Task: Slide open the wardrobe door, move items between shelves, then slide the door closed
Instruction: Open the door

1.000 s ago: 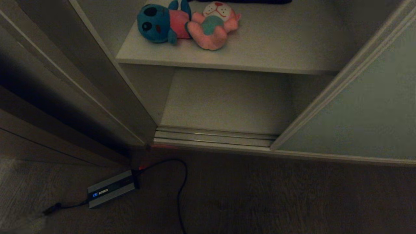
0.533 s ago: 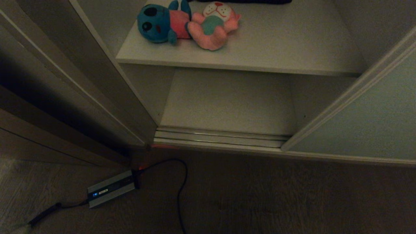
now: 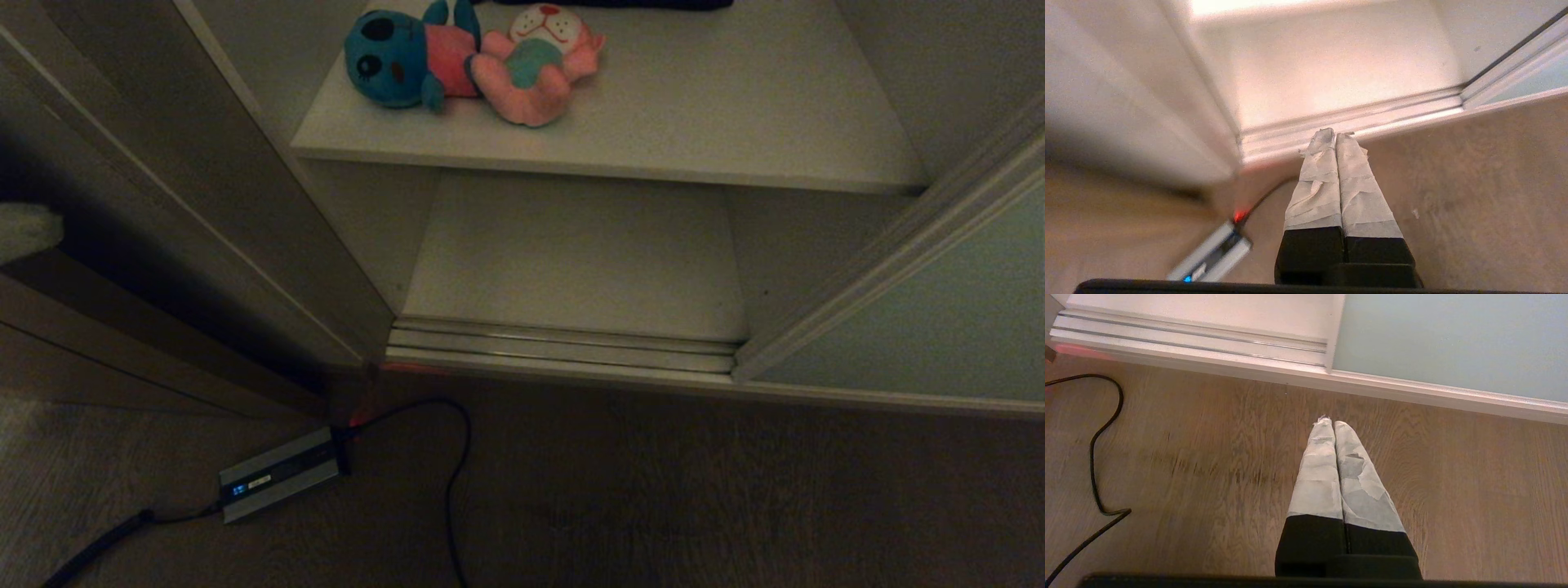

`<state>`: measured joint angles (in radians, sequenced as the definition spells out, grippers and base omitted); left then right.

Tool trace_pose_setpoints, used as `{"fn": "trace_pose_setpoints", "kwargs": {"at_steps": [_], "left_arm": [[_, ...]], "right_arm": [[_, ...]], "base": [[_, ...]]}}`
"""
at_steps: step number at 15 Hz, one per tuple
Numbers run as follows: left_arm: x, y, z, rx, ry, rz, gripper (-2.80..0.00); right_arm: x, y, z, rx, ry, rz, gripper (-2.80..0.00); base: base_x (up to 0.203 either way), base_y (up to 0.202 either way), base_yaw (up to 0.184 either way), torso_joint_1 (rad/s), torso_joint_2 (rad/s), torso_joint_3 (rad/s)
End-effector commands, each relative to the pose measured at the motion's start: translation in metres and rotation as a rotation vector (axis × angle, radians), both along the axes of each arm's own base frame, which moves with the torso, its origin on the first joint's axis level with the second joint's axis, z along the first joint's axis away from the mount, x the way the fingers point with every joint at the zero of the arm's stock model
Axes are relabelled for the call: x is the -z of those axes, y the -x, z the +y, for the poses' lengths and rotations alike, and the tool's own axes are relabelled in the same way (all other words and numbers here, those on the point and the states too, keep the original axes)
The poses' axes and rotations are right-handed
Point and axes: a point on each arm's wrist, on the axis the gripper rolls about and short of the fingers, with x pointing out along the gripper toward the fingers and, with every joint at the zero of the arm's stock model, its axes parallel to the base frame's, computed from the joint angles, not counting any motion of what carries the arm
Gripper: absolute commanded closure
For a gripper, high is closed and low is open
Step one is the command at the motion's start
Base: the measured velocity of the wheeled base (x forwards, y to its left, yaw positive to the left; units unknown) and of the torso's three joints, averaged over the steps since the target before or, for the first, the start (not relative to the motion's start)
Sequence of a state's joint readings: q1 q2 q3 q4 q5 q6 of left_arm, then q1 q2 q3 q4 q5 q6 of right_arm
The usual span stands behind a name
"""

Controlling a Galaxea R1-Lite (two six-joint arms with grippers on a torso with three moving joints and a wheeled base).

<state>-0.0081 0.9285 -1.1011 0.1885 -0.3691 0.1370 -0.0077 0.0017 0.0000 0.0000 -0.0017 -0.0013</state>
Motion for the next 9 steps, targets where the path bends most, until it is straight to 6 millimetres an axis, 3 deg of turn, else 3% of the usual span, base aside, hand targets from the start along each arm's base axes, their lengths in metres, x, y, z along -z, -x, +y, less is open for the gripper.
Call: {"fn": "trace_pose_setpoints", "kwargs": {"at_steps": [1,9], "left_arm": [[-0.011,-0.073,-0.010,0.067,-0.006,0.101,-2.80],[-0.038,-0.181,-0.045,0.140,0.079,0.137,-2.80]], "right_arm": [[0.001,0.000,0.000,0.000,0.000,0.004,0.00],[0.001,0.000,0.000,-0.001,0.000,0.004,0.00]], "base": [[0.000,0.000,0.000,0.000,0.00,0.000],[0.000,0.000,0.000,0.000,0.00,0.000]]}}
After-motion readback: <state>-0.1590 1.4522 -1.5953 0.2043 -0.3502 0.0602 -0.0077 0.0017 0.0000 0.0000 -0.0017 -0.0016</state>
